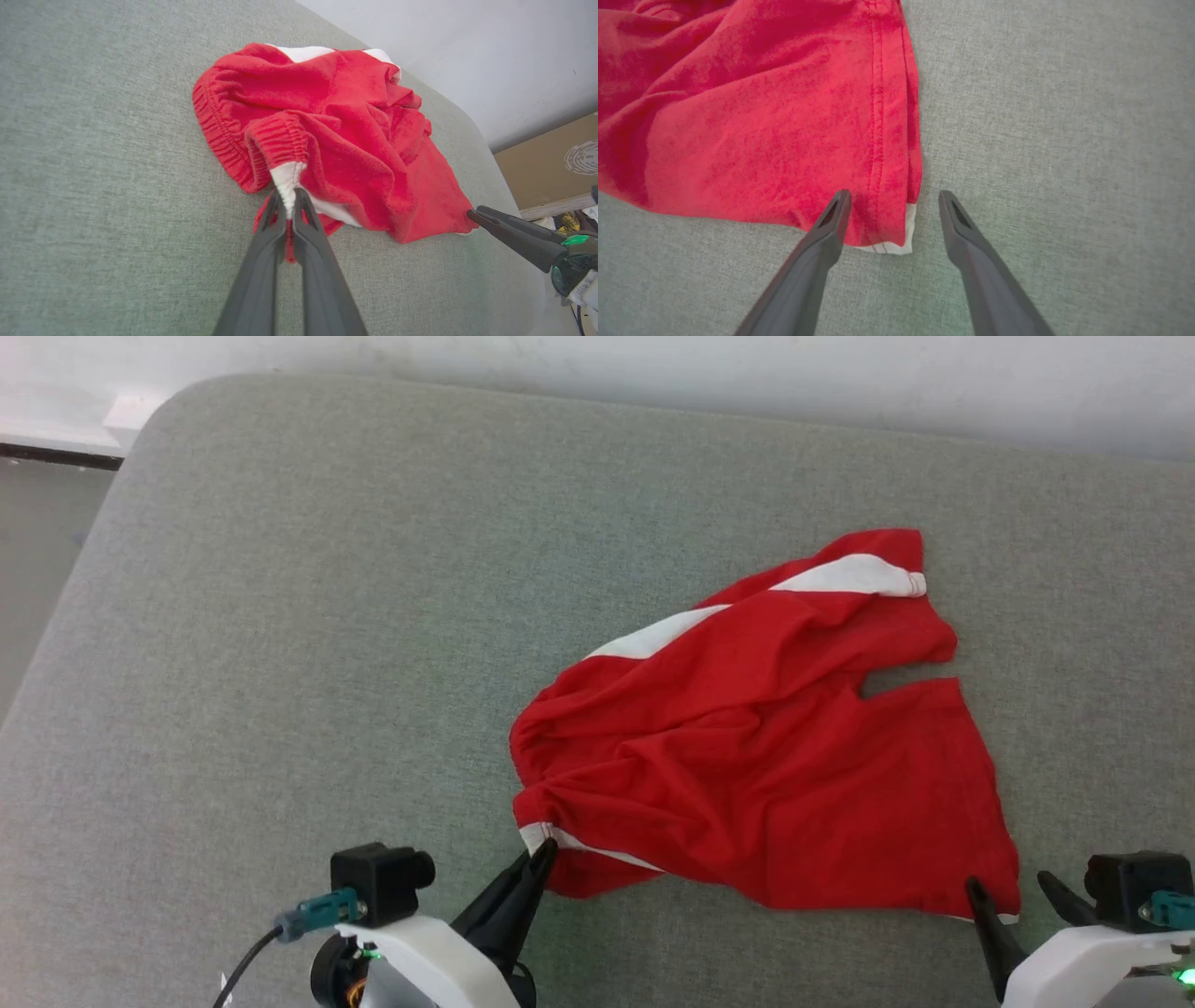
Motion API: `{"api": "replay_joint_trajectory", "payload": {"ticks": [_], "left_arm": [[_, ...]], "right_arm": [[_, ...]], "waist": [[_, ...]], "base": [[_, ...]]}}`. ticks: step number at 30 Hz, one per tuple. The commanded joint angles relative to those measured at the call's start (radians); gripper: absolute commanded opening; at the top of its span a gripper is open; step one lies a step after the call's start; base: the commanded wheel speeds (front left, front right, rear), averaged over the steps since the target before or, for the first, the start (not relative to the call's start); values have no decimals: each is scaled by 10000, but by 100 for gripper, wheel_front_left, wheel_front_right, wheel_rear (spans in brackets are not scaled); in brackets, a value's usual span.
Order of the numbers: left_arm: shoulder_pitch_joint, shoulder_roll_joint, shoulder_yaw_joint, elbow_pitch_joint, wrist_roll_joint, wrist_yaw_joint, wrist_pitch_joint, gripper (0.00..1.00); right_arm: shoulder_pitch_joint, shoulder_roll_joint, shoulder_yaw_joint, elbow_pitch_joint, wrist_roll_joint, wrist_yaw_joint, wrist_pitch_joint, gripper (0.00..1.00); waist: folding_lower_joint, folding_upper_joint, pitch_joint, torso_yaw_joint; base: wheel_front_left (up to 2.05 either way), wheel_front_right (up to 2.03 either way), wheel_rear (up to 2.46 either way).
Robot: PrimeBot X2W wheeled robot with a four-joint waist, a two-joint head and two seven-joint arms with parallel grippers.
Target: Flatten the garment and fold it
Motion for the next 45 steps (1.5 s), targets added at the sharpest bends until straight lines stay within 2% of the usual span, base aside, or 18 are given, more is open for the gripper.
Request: {"api": "replay_joint_trajectory", "payload": {"ticks": [1,9,10,11,12,13,15,16,21,26,35,40,45], "left_arm": [[-146,10,4,14,-19,-111,-85,0],[-247,36,-21,29,-18,-106,-124,0],[-247,33,-29,33,-21,-102,-128,0],[-247,33,-29,33,-21,-102,-128,0],[-245,28,-37,36,-26,-97,-131,0],[-243,22,-44,40,-32,-89,-134,0],[-239,12,-56,45,-38,-72,-141,0],[-239,6,-58,46,-47,-64,-144,0],[-227,-22,-19,58,-137,-33,-197,0],[-147,-93,221,-3,-351,22,-445,0],[-21,11,1024,-1008,-635,143,-1122,0],[-591,299,1308,-1990,-661,213,-842,0],[-1831,734,1688,-2901,-748,419,-61,0]], "right_arm": [[-22,13,46,93,-57,-9,-102,100],[-229,13,414,813,36,-9,-232,100],[-241,13,418,887,94,-9,-246,93],[-241,13,418,887,94,-9,-246,93],[-245,13,418,957,129,-9,-237,56],[-241,13,426,1019,138,-9,-204,43],[-229,13,349,1094,233,-9,-189,6],[-216,13,332,1139,284,-9,-145,0],[-221,13,347,1146,505,-9,-187,0],[-383,13,87,1028,1125,-9,-882,0],[-1071,13,-372,680,3152,-9,-2495,0],[-1994,13,-215,-141,3443,-9,-2487,0],[-3549,13,7,-995,3656,-9,-1866,0]], "waist": [[-1,0,51,-16],[-1,0,180,81],[-1,0,182,94],[-1,0,182,94],[-1,0,183,106],[-1,0,182,119],[-1,0,186,142],[-1,0,191,152],[-1,0,209,156],[-1,0,63,90],[-1,0,-788,-137],[-1,0,-1447,-306],[-1,0,-1969,-553]], "base": [[0,0,0],[0,0,0],[0,0,0],[0,0,0],[0,0,0],[0,0,0],[0,0,0],[0,0,0],[0,0,0],[0,0,0],[0,0,0],[0,0,0],[0,0,0]]}}
